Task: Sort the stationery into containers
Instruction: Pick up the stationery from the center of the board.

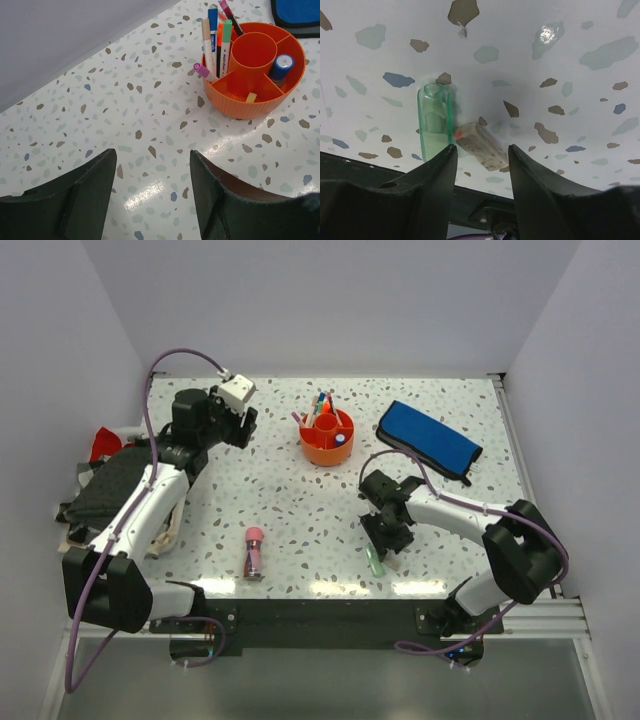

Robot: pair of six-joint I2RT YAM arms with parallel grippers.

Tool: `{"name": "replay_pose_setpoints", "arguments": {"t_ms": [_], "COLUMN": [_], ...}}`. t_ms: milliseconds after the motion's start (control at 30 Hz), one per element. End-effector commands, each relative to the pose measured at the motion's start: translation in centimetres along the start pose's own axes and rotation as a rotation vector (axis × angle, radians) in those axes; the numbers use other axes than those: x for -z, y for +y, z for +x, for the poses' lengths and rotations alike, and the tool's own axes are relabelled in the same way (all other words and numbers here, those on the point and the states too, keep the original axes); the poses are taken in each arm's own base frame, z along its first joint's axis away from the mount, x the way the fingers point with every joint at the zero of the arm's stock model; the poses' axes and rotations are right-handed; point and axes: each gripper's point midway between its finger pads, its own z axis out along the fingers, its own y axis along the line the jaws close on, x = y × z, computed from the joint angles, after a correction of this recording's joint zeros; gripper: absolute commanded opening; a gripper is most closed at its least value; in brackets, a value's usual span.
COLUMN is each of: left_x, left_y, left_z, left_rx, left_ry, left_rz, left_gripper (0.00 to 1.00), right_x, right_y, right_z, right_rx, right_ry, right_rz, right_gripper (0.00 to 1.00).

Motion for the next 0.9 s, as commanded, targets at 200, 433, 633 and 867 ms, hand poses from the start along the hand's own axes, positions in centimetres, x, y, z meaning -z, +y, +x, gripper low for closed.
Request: {"name": "replay_pose_setpoints", "arguments": {"t_ms": [200, 433, 633, 867], "left_x": [0.8, 0.8, 0.9, 0.4], "left_y": [1.0, 1.1, 1.2, 1.2], "left_z": [-2.1, -1.6, -2.5, -3.5], "left_rx": [0.033, 0.055, 0.052, 0.068], "left_ry": [-0.079, -0.081, -0.099, -0.115], "left_rz": [-0.018, -0.012, -0.003, 0.023], "left_gripper": [0.66, 0.66, 0.66, 0.66], "right_x": [-1.5, -2.0, 1.9, 11.1], "right_y": [0.3, 0.2, 0.7, 2.2], "right_z": [1.6, 1.6, -1.7, -13.3], "right_rx": [0.006, 0.005, 0.014, 0.098], "right_ry": [0.08, 0.081, -0.074, -0.51], "right_rz": [-0.002, 0.004, -0.012, -0.043], "right_gripper": [0.42, 0.16, 0.0, 0.0]}}
